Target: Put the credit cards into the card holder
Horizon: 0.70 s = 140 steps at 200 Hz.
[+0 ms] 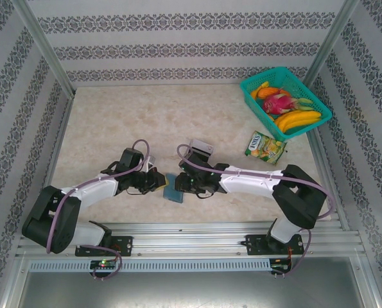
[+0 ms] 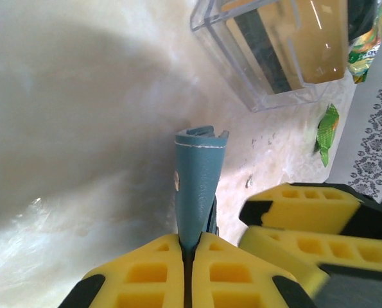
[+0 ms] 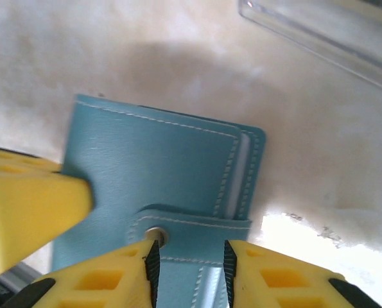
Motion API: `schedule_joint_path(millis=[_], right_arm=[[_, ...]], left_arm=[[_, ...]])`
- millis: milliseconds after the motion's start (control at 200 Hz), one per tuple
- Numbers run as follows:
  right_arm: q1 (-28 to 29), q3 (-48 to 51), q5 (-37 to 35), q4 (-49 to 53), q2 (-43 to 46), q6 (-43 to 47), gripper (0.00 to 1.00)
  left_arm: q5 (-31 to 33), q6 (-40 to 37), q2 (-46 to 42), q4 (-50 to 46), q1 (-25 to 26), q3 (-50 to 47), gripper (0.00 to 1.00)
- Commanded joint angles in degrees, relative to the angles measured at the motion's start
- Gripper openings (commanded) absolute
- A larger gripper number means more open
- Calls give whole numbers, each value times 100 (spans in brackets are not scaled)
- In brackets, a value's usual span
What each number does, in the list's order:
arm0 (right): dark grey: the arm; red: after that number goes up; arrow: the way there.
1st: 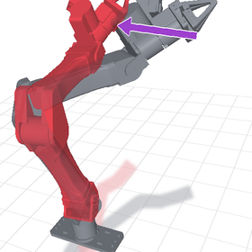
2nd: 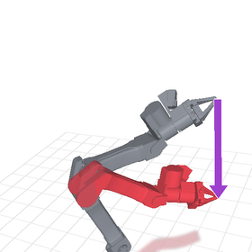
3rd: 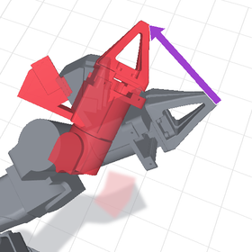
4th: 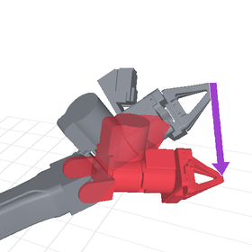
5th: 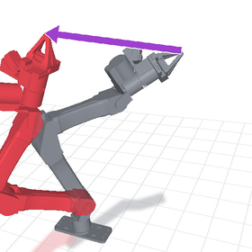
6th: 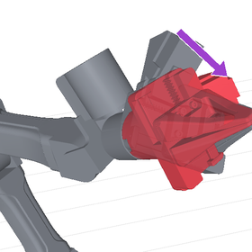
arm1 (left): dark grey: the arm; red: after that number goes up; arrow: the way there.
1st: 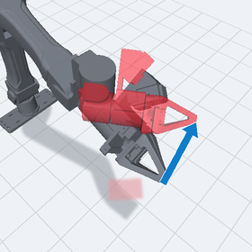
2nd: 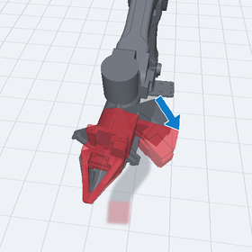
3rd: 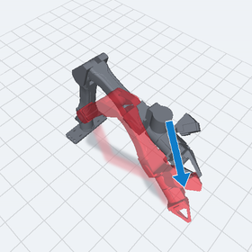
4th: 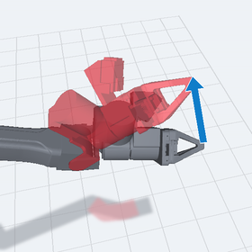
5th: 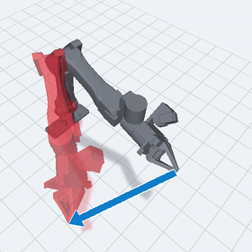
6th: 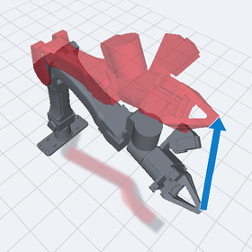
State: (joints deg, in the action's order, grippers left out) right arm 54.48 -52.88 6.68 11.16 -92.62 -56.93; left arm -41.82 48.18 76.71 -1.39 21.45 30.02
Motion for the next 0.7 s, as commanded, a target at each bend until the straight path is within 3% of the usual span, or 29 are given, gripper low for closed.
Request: schedule_joint_path(millis=[0,250,455,694], right_arm=[[-25,-148,-42,-80,86,-83,36],[-12,-343,237,-483,-463,-190,43],[28,-552,-301,-8,-763,-57,47],[54,-528,-932,315,-973,-53,35]], left_arm=[[-107,197,-178,473,105,0,5],[-198,371,-305,751,140,-59,4],[-304,557,-328,1036,149,-138,2],[-364,673,-310,1130,155,-168,0]])
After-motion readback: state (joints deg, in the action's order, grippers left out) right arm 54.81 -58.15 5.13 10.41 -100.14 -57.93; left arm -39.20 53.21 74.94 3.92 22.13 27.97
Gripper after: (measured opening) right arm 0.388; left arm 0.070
